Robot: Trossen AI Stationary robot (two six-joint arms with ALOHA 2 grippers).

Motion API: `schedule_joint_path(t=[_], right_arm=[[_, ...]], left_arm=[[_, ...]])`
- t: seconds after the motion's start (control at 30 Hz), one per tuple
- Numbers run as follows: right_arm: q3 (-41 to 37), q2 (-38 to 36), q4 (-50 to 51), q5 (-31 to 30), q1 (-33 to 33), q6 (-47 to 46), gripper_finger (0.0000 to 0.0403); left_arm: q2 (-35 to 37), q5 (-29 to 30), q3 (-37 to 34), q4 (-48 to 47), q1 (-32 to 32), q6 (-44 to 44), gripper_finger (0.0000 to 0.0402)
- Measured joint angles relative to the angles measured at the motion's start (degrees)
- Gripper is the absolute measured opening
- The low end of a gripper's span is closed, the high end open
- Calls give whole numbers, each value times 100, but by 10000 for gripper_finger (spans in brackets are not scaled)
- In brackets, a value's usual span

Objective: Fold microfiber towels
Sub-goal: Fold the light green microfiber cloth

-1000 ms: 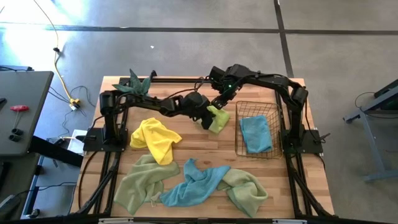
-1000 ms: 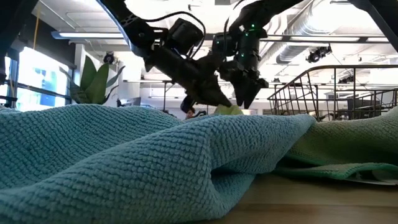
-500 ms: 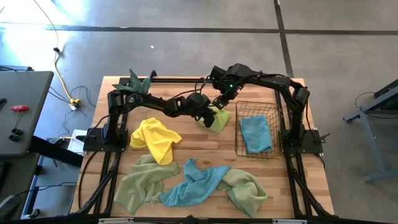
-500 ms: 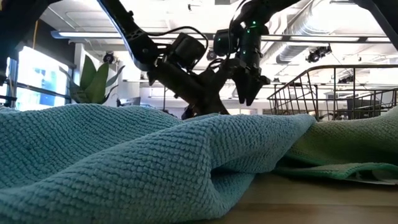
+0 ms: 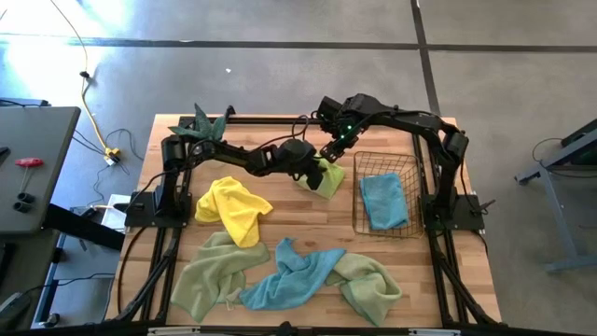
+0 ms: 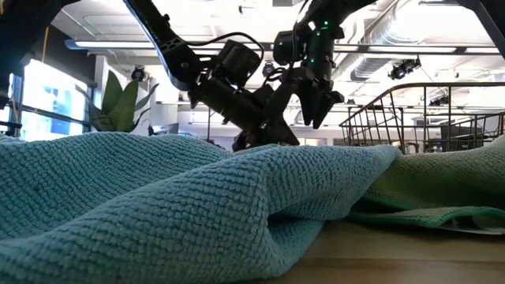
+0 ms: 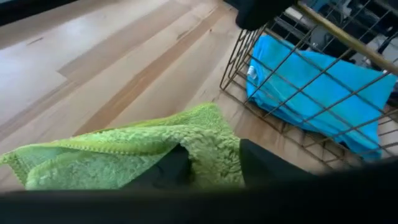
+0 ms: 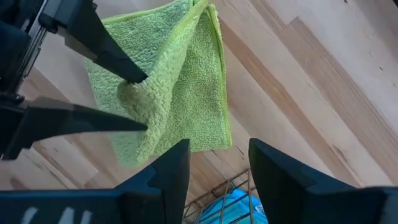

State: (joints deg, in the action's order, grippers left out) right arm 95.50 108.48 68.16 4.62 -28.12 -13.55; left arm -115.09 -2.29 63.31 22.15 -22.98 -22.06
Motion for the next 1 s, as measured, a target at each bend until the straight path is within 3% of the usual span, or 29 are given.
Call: schedule_joint_path(t=[0.13,0.27,0.43,0.57,0.73,0.83,1.0], right_arm=[[0,-1,25,0,0,8,158],[0,-1,80,0,1,46,158],[0,-4,175,4,8,57,158],[0,-6,105,-27,106,155,158],[0,-6,-69,-255,308,158,158],[0,-6,-113,-273,386,105,158],[0,-6,-179,-273,458,53,158]], left_arm=[[0,-22,0,42,-11,-237,168],[0,-410,19,22,-130,-441,190],[168,-1153,41,-202,-353,-632,197],[399,-1467,44,-1022,-430,-177,194],[525,-584,40,-2219,-114,930,185],[447,68,44,-2362,143,1365,180],[431,644,44,-2527,390,1619,175]])
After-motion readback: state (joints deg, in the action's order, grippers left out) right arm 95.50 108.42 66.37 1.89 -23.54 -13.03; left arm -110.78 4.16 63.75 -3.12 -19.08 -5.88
